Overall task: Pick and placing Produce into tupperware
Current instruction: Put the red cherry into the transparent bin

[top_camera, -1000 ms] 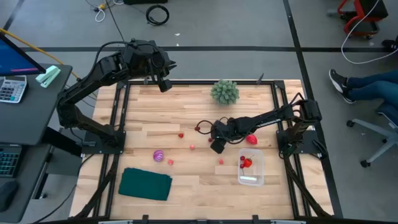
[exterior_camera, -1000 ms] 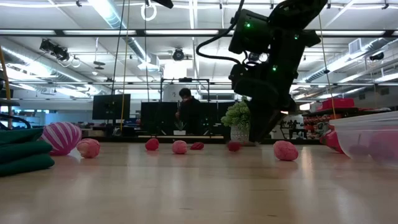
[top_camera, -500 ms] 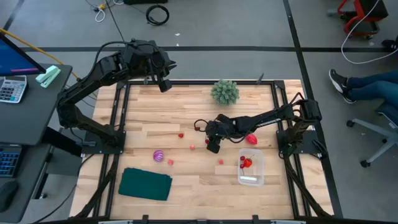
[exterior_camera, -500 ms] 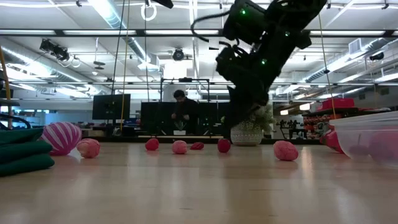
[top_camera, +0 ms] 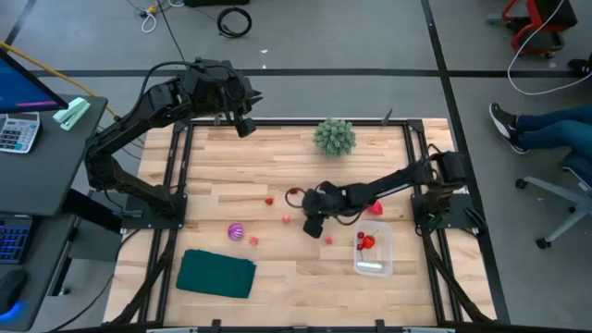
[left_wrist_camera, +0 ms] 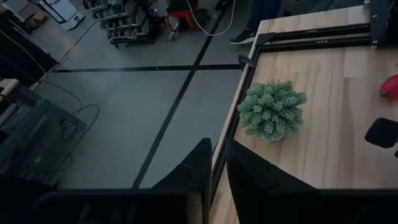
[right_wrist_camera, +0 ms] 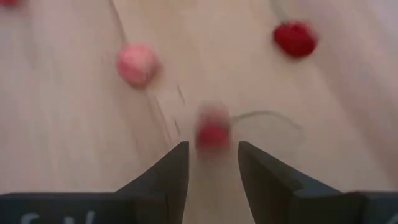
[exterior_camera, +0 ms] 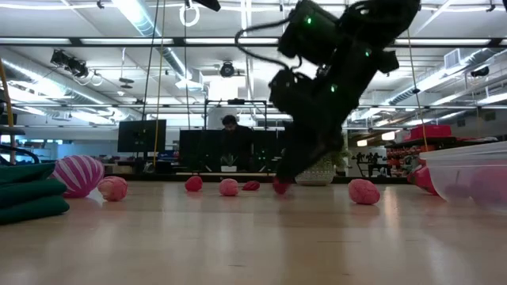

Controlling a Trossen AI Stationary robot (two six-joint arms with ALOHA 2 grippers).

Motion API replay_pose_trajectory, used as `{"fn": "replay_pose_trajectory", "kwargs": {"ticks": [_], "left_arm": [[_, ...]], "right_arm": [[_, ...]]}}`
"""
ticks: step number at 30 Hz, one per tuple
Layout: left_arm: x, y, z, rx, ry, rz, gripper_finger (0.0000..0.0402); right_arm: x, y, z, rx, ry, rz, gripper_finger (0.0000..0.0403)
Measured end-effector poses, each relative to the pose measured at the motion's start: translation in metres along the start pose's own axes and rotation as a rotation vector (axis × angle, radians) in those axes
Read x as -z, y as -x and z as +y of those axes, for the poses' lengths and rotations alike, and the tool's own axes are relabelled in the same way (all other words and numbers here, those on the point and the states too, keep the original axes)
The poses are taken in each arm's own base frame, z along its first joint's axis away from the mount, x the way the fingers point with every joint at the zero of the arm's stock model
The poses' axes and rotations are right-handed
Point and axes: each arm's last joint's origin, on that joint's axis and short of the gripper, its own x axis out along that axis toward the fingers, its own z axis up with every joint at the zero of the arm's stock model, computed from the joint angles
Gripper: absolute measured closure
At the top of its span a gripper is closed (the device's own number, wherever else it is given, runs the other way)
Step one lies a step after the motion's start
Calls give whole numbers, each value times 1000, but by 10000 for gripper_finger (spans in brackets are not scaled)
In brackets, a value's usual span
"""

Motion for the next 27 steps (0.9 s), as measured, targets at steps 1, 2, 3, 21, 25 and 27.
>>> {"fn": "replay_pose_trajectory", "kwargs": {"ticks": [1,2,3,21,25,27], "left_arm": [[0,0,0,0,0,0,345],[0,0,0,0,0,0,344],[0,0,0,0,0,0,343],[6,0,-2,23,15,63,339],[11,-4,-8,48,6,109,332],[17,-6,-10,64,28,156,329]], "right_arm": [[3,-4,1,9,5,5,257],[5,-8,2,26,9,8,256],[6,-11,3,40,14,7,257],[-9,6,5,45,46,-96,258],[-8,7,5,23,48,-74,260],[-7,7,6,11,49,-63,261]]}}
